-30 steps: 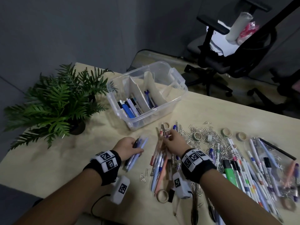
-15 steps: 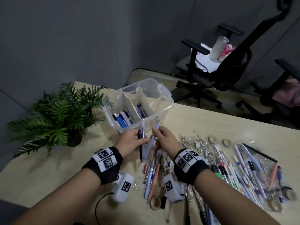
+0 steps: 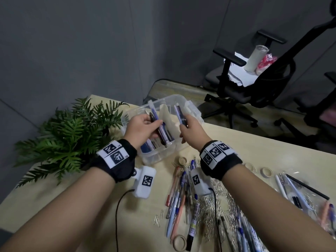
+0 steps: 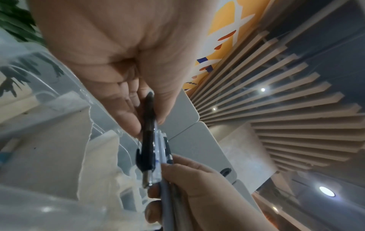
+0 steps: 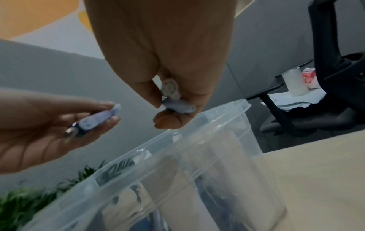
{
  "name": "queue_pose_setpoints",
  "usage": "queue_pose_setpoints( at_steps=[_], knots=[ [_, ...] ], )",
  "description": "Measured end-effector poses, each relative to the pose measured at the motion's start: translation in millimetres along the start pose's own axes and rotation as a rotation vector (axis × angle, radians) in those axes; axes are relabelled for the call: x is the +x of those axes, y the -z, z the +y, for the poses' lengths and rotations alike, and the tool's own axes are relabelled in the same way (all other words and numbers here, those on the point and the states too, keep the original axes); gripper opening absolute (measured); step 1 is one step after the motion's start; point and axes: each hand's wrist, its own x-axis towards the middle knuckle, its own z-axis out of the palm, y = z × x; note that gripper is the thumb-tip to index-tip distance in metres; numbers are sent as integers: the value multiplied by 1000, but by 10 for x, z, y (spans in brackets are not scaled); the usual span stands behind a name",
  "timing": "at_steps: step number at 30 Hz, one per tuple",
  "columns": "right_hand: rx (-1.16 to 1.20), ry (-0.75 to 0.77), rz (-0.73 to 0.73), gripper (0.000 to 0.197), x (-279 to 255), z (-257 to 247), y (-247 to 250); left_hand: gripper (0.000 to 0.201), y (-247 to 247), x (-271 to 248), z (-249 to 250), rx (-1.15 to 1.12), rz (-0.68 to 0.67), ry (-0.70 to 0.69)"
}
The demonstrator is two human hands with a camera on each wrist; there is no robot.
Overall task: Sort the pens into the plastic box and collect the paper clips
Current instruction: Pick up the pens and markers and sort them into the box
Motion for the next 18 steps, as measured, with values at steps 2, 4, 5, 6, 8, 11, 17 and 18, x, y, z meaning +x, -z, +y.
queue_pose_setpoints(
  at_steps=[2,4,5,6,8,11,17,18],
  knots=[
    [-56,30,21,41,117,21,-66,20,-53,177,-15,21,43,34],
    [-55,14,40,45,206,74,-148,17,-101,348,-47,65,74,78],
    [-50,5,57,46,244,100,-192,16,-119,431,-68,99,82,101],
    [-42,-3,75,46,279,118,-235,16,-132,507,-93,133,87,121],
    [-21,6,99,47,336,140,-315,18,-145,631,-142,178,81,156],
    [-15,68,118,41,391,149,-401,23,-172,728,-169,168,47,204],
    [14,195,218,28,383,221,-368,29,-155,692,-70,105,30,217],
    [35,201,229,26,355,240,-336,28,-143,654,-51,101,19,214]
  ],
)
